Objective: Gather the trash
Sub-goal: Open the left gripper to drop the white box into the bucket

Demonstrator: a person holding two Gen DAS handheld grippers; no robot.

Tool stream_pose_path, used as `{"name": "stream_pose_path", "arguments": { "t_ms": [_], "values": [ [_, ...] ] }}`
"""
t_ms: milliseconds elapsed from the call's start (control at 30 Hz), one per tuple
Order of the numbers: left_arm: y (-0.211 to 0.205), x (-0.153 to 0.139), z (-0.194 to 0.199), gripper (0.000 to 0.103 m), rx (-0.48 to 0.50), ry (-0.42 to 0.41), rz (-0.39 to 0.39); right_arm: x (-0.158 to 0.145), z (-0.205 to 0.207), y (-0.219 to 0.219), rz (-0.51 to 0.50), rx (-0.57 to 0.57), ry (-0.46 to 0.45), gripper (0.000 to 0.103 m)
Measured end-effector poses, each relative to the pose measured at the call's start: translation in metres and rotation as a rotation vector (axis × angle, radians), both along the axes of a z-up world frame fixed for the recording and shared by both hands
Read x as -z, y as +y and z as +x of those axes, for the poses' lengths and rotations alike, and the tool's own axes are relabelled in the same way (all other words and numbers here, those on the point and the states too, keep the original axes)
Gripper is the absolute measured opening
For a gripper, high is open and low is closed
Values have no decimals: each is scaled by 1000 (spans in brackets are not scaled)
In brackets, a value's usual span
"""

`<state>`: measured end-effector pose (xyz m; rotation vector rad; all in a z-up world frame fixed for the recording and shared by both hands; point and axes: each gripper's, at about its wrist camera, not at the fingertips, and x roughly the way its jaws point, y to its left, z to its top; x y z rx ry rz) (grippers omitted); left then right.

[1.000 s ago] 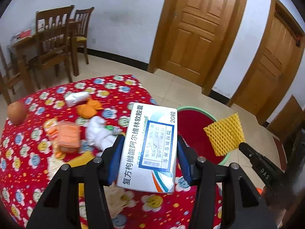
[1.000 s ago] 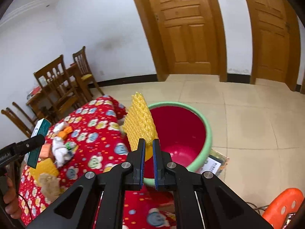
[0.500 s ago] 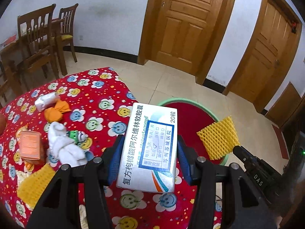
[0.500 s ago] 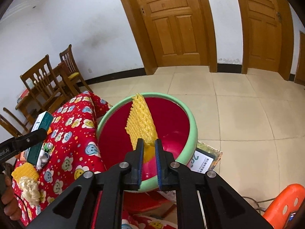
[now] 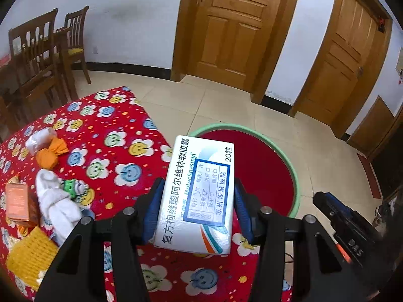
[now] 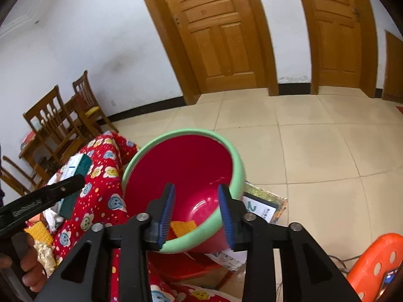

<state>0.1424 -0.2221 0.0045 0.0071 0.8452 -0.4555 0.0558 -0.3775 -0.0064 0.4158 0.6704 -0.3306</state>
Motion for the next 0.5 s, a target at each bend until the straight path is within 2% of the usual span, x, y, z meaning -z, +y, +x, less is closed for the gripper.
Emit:
{"name": "stream_pose_path", "arguments": {
  "t_ms": [333,500],
  "values": [
    [-34,17,5,53,52,-10,30,-2,-34,-15,2,101,-8,52],
    [-41,23,9,53,37,9,32,-1,-44,-20,15,128,-11,55]
  ]
}}
